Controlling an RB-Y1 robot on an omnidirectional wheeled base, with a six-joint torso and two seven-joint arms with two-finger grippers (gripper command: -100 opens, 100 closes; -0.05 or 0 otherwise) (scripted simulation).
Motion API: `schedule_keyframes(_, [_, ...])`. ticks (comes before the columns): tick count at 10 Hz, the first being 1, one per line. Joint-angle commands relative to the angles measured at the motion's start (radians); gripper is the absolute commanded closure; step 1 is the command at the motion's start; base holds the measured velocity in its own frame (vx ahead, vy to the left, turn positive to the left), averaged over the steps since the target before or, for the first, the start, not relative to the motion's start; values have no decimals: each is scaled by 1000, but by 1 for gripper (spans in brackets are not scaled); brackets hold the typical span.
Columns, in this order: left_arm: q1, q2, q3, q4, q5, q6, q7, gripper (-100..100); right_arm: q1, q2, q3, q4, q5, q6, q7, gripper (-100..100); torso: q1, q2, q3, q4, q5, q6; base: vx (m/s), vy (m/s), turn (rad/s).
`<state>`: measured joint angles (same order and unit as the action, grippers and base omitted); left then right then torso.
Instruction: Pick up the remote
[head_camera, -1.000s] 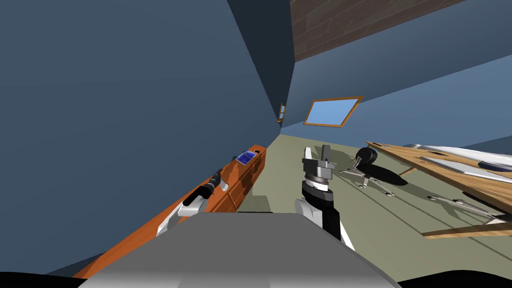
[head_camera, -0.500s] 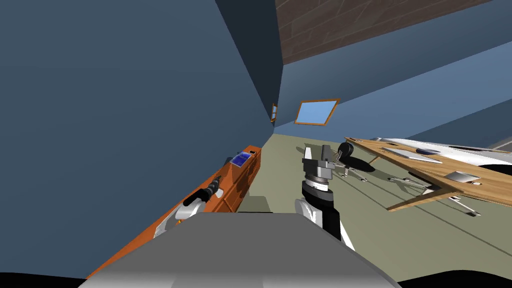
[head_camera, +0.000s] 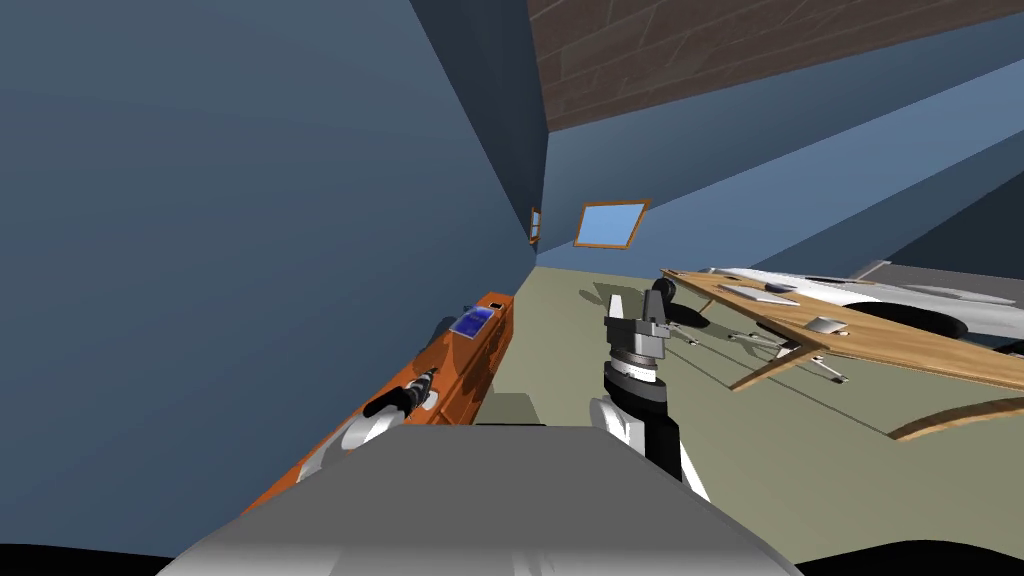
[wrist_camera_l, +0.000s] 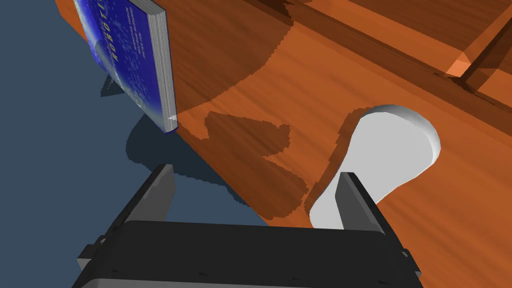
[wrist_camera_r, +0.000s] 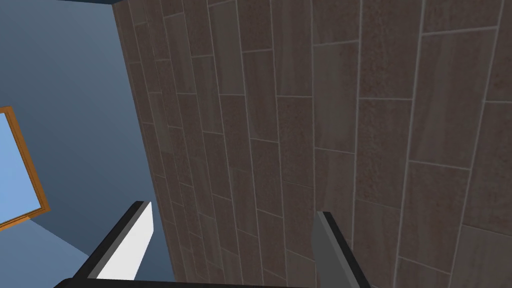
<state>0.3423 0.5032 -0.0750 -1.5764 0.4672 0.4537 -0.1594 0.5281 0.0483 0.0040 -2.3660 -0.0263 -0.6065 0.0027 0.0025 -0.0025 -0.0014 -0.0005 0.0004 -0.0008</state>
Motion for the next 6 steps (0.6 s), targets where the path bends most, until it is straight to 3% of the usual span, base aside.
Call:
schedule_keyframes(1, [-10, 9, -4, 32, 11, 22, -5, -100, 0, 0, 0, 0, 0, 0, 0, 0, 0, 0, 0, 0, 0, 0, 26, 36, -121])
schedule_keyframes(2, [-9, 25, -11, 68, 28, 61, -14, -100, 0, 0, 0, 0, 0, 0, 0, 0, 0, 0, 0, 0, 0, -1, 23, 34, -236])
schedule_keyframes(3, [-9, 25, -11, 68, 28, 61, -14, -100, 0, 0, 0, 0, 0, 0, 0, 0, 0, 0, 0, 0, 0, 0, 19, 32, -106])
schedule_keyframes(6, [-5, 56, -23, 136, 59, 133, -31, -100, 0, 0, 0, 0, 0, 0, 0, 0, 0, 0, 0, 0, 0, -1, 21, 36, -180])
